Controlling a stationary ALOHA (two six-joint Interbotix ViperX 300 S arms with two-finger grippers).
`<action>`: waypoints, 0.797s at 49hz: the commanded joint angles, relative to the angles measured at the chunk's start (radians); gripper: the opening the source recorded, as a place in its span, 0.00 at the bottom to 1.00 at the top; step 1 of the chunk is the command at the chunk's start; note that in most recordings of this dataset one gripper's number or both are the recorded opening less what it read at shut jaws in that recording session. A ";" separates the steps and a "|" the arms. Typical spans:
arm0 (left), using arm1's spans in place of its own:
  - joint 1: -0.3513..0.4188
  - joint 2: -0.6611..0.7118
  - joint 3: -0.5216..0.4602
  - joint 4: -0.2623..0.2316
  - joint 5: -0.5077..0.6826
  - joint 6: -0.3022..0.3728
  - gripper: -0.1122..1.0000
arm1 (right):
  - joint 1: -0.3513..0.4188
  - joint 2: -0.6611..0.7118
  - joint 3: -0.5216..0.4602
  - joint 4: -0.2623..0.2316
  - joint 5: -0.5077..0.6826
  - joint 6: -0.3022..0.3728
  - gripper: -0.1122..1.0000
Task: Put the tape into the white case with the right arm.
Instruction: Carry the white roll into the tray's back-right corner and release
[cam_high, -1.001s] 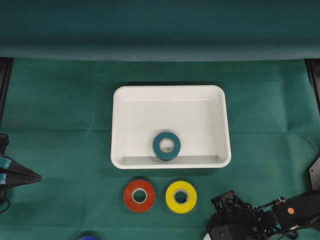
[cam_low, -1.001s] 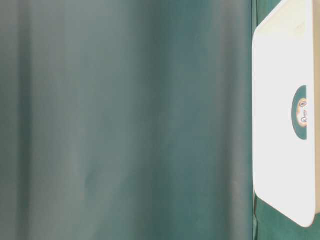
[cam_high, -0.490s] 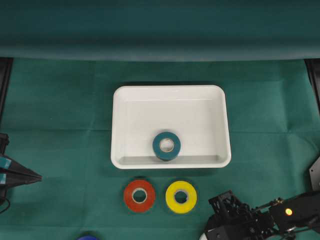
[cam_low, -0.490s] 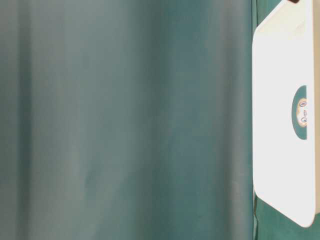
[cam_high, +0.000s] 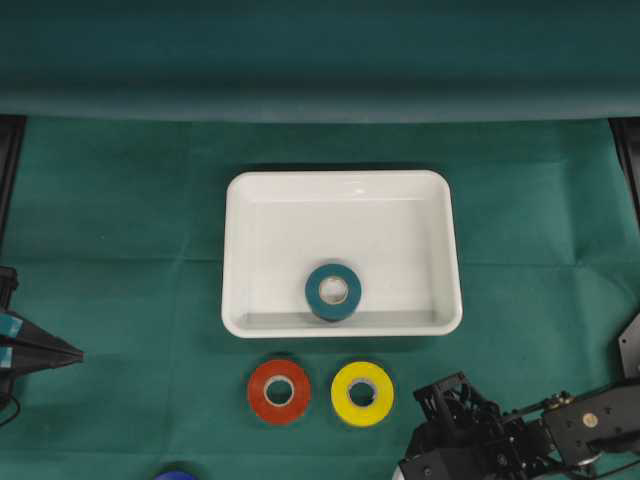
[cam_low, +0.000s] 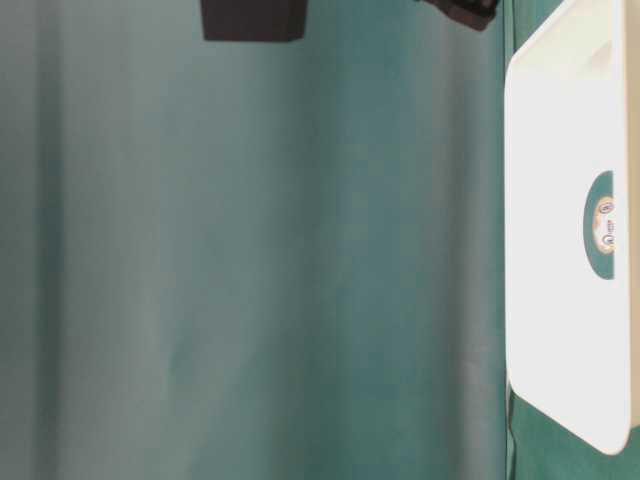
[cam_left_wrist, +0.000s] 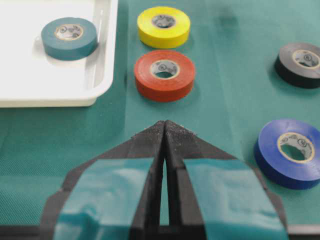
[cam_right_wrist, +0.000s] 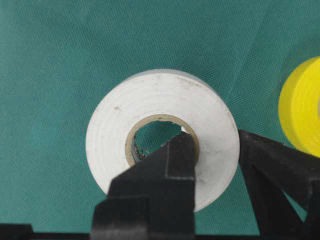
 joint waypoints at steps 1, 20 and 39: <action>0.003 0.006 -0.011 0.000 -0.008 0.000 0.10 | -0.005 -0.018 -0.028 0.002 0.000 0.003 0.11; 0.003 0.006 -0.011 0.000 -0.008 0.000 0.10 | -0.143 -0.029 -0.058 -0.003 0.034 0.002 0.11; 0.003 0.008 -0.011 0.000 -0.008 0.000 0.10 | -0.385 -0.075 -0.057 -0.060 0.044 -0.009 0.11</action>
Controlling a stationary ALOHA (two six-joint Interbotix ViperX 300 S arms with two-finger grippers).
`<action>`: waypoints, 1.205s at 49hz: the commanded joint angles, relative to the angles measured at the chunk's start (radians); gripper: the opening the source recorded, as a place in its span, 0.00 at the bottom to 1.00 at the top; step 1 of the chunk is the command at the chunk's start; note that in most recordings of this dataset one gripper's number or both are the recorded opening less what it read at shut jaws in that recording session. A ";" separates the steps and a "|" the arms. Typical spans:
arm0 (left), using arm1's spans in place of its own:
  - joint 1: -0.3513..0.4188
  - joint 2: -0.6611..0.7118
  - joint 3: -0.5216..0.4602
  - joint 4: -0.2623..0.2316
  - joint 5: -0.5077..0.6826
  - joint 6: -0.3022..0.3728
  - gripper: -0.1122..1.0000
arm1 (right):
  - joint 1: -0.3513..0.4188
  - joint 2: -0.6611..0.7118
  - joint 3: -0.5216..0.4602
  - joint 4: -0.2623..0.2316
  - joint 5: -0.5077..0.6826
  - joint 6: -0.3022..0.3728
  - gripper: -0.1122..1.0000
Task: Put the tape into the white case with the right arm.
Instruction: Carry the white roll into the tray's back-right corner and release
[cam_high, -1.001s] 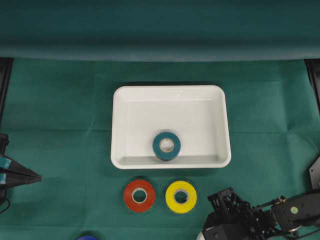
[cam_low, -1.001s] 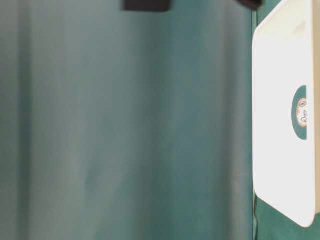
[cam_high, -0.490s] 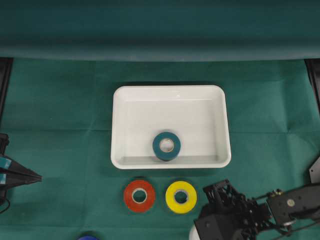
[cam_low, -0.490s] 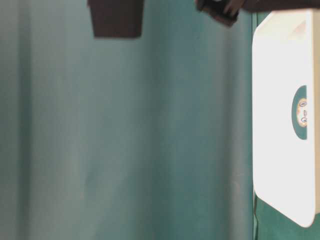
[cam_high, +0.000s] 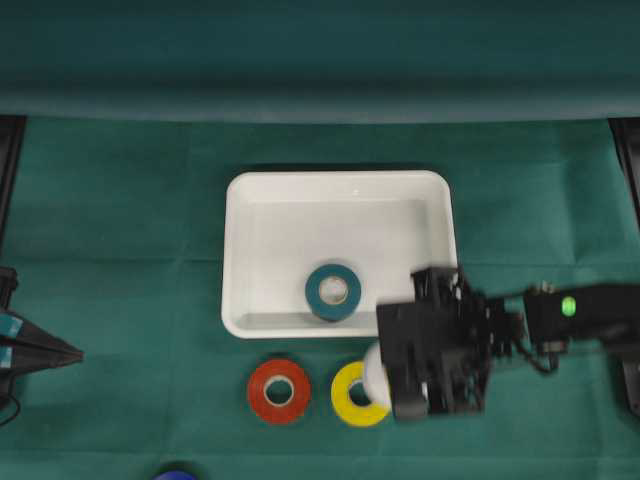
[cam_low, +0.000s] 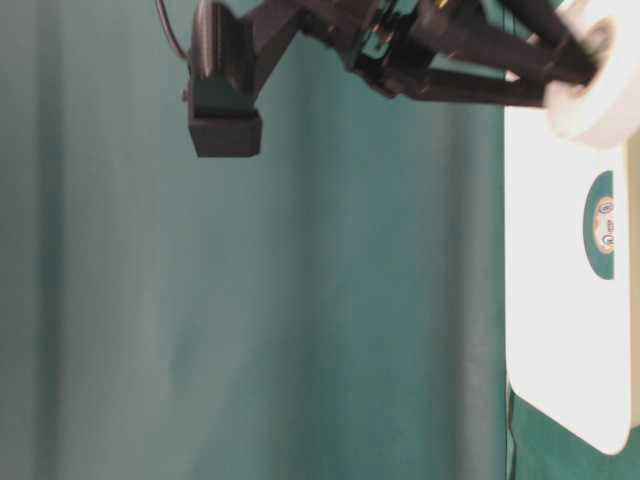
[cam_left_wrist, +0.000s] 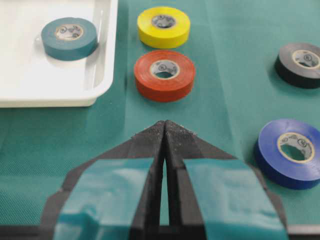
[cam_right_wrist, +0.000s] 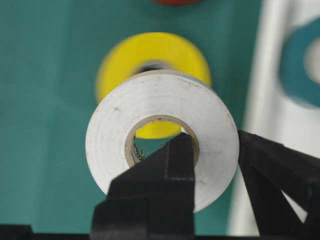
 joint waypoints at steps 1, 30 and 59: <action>0.003 0.009 -0.011 0.002 -0.006 0.000 0.10 | -0.057 -0.028 -0.025 -0.043 -0.006 0.000 0.11; 0.003 0.009 -0.011 0.000 -0.008 0.000 0.10 | -0.333 0.040 -0.041 -0.250 -0.101 0.002 0.11; 0.003 0.009 -0.011 0.000 -0.006 0.000 0.10 | -0.414 0.103 -0.063 -0.252 -0.135 -0.003 0.11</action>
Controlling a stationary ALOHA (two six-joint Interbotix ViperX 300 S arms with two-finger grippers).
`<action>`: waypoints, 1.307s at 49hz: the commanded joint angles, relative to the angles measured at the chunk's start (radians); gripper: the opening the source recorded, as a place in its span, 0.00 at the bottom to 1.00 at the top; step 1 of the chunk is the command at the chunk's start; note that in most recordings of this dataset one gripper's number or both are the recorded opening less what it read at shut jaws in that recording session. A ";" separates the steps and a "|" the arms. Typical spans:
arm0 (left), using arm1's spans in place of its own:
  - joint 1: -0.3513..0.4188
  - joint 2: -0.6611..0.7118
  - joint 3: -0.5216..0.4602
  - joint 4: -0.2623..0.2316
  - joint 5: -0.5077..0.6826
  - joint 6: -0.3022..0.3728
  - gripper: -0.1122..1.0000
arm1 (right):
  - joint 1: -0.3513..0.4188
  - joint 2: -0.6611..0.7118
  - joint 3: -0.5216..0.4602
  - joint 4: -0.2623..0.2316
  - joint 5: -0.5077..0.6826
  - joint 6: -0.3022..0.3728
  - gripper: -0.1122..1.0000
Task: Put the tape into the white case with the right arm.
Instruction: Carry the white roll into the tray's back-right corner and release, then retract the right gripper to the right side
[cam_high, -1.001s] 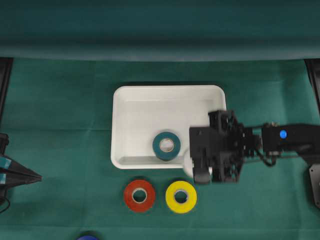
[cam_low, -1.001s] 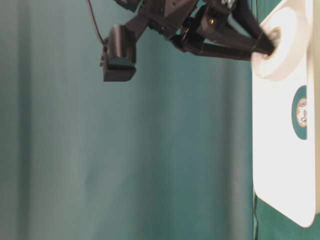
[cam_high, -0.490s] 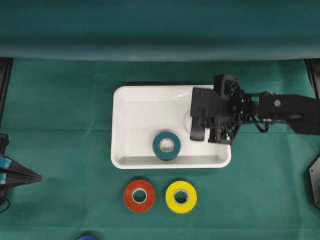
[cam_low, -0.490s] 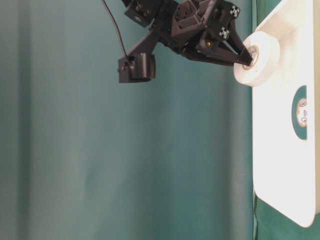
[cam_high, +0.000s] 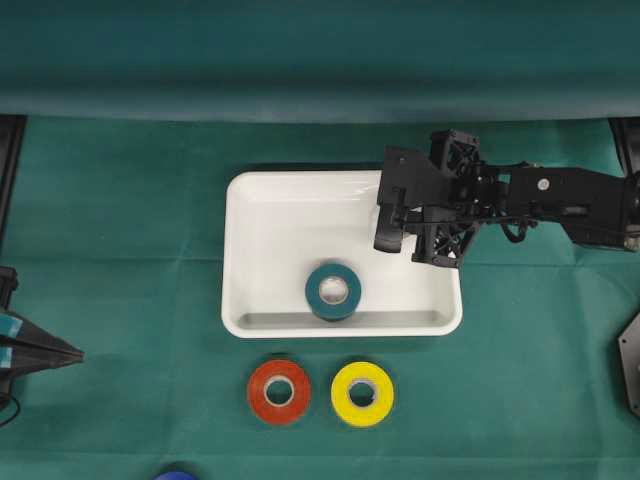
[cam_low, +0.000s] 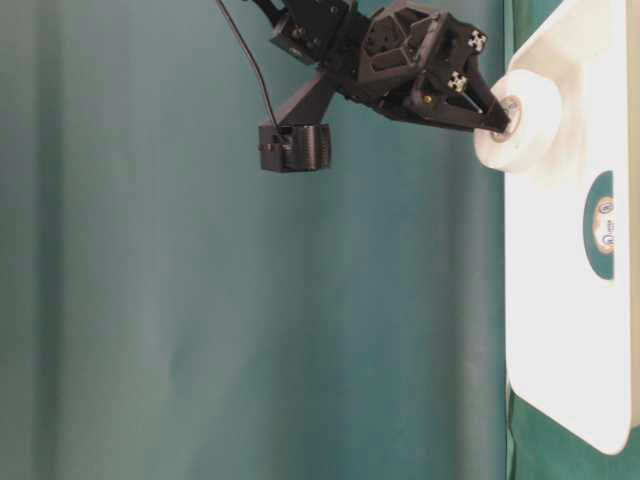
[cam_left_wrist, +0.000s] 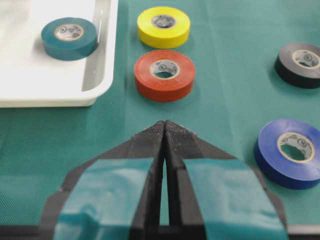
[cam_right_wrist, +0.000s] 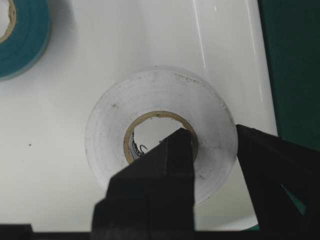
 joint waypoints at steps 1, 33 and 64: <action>0.003 0.008 -0.011 0.000 -0.008 0.000 0.10 | -0.003 -0.011 -0.026 -0.003 -0.011 0.000 0.11; 0.003 0.008 -0.009 0.000 -0.008 -0.002 0.10 | -0.006 -0.040 0.012 -0.003 0.023 0.009 0.55; 0.003 0.006 -0.009 0.000 -0.006 -0.002 0.10 | -0.006 -0.572 0.474 0.005 0.021 0.014 0.55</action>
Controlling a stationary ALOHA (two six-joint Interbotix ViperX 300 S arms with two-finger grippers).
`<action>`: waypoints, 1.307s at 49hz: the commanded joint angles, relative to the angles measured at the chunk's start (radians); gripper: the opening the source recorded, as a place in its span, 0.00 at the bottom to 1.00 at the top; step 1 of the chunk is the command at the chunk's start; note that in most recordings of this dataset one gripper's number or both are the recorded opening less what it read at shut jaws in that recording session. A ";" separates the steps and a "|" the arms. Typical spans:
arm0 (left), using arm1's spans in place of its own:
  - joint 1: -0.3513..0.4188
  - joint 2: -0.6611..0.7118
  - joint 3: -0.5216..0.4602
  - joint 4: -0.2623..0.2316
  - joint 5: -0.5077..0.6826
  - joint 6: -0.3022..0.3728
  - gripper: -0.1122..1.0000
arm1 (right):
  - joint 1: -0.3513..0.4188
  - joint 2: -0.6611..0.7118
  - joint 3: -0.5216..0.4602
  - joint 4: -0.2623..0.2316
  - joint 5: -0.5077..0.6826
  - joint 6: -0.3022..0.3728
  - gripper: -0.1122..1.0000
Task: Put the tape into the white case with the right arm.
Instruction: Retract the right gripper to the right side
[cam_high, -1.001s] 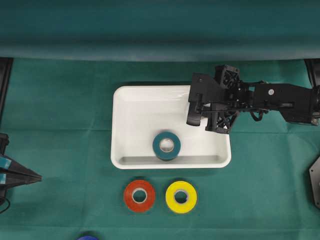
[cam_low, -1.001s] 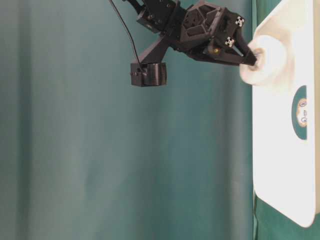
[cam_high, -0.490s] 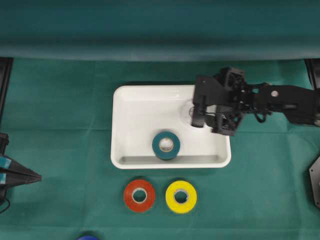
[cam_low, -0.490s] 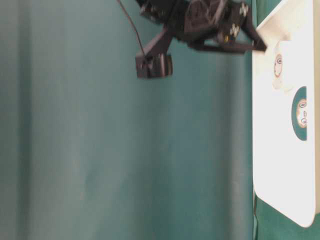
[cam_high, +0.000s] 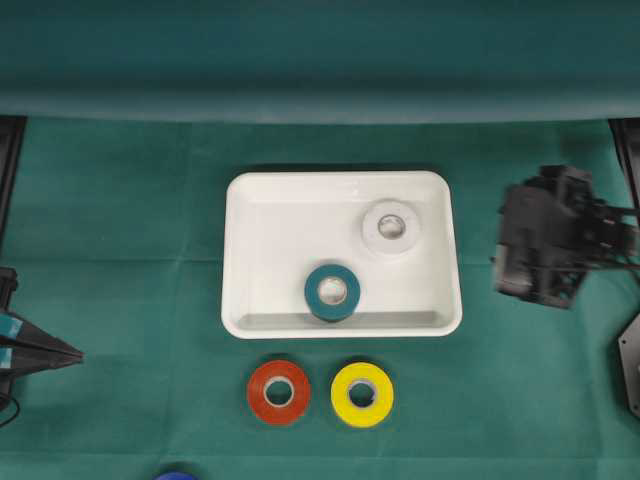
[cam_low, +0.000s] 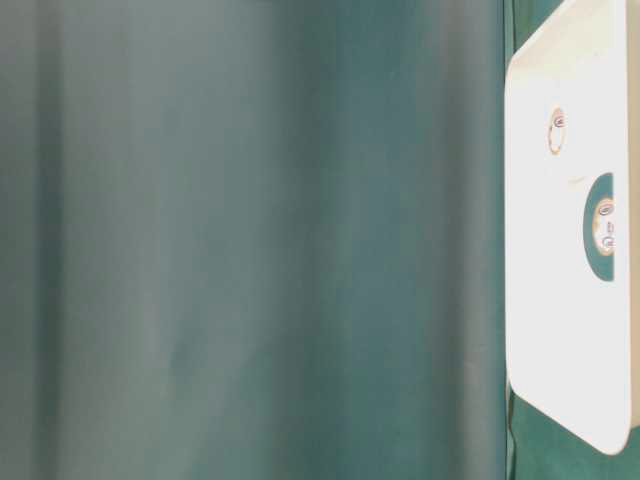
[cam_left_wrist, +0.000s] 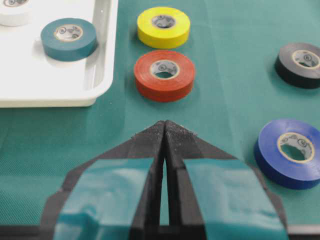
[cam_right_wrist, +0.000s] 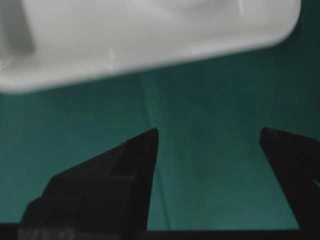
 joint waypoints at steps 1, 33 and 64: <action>0.003 0.008 -0.011 0.000 -0.008 -0.002 0.10 | -0.003 -0.101 0.055 0.006 -0.021 0.002 0.55; 0.003 0.009 -0.011 0.000 -0.006 -0.002 0.10 | 0.207 -0.287 0.178 0.107 -0.037 0.003 0.54; 0.003 0.008 -0.009 0.000 -0.006 -0.002 0.10 | 0.495 -0.334 0.187 0.092 -0.040 0.155 0.54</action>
